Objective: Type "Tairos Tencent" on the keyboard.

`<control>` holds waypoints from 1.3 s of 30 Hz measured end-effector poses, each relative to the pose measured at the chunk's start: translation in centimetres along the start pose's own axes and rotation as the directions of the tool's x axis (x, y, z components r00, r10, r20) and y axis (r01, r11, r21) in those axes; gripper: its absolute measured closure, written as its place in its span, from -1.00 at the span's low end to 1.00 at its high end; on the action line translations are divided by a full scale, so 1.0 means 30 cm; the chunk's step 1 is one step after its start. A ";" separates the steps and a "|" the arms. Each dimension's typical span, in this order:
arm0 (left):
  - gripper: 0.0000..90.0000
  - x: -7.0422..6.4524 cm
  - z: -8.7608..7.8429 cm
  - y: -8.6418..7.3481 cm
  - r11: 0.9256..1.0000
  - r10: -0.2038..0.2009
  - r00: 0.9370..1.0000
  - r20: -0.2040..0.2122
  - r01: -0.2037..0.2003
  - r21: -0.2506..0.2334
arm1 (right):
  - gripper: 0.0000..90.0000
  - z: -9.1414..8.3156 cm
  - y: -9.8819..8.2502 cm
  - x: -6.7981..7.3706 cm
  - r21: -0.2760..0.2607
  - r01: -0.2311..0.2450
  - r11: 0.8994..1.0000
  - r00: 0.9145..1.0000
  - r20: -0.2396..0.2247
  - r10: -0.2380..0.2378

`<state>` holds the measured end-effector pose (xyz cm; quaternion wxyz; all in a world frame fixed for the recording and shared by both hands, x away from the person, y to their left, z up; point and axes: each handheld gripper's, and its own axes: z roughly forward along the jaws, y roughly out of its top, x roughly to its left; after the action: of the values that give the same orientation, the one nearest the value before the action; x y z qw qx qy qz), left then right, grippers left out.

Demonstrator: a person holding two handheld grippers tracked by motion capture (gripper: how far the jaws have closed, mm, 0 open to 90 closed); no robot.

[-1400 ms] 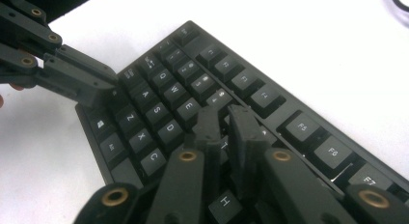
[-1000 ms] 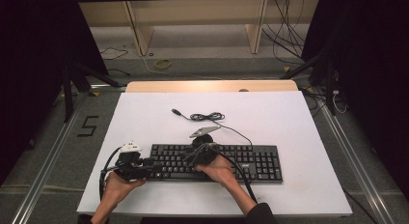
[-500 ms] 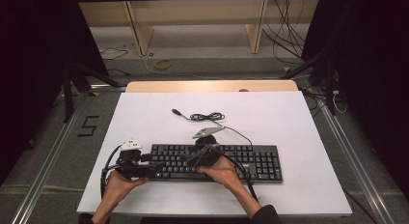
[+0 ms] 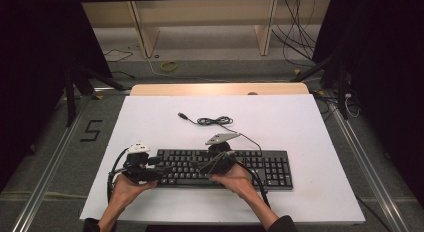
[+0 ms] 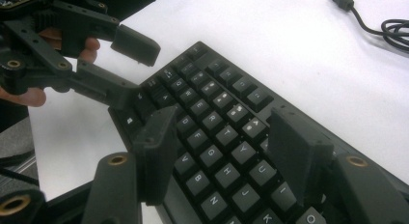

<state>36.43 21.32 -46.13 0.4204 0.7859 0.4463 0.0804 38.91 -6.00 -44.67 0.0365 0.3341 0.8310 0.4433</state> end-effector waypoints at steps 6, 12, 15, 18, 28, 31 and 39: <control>-0.30 -0.002 0.004 0.005 1.000 0.004 1.000 0.003 -0.004 0.003 | -0.03 -0.010 -0.011 -0.003 -0.001 0.002 1.000 1.000 0.006 -0.002; -0.31 -0.003 0.009 0.012 1.000 0.009 1.000 0.004 -0.009 0.006 | -0.07 -0.017 -0.019 0.003 0.000 0.005 1.000 1.000 0.004 -0.005; -0.31 -0.002 0.012 0.016 1.000 0.017 1.000 0.004 -0.017 0.008 | -0.09 -0.021 -0.023 0.006 -0.002 0.007 1.000 1.000 0.003 -0.007; -0.30 -0.003 0.018 0.022 1.000 0.016 1.000 0.004 -0.016 0.007 | -0.11 -0.025 -0.027 0.010 0.001 0.005 1.000 1.000 0.003 -0.005; -0.13 0.000 0.040 0.039 0.999 0.029 1.000 0.008 -0.029 0.043 | -0.15 -0.034 -0.051 0.017 -0.001 0.013 1.000 1.000 -0.001 -0.013; 0.00 -0.002 0.050 0.046 0.998 0.023 1.000 0.014 -0.024 0.056 | -0.15 -0.039 -0.058 0.017 -0.003 0.013 1.000 1.000 -0.003 -0.013; 0.39 -0.015 0.084 0.067 0.995 0.039 0.999 0.024 -0.042 0.094 | -0.15 -0.059 -0.078 0.016 -0.003 0.017 1.000 1.000 -0.005 -0.017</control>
<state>38.69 18.99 -46.14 0.3861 0.8146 0.4289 0.0591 36.69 -7.87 -45.28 0.0389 0.3257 0.8332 0.4451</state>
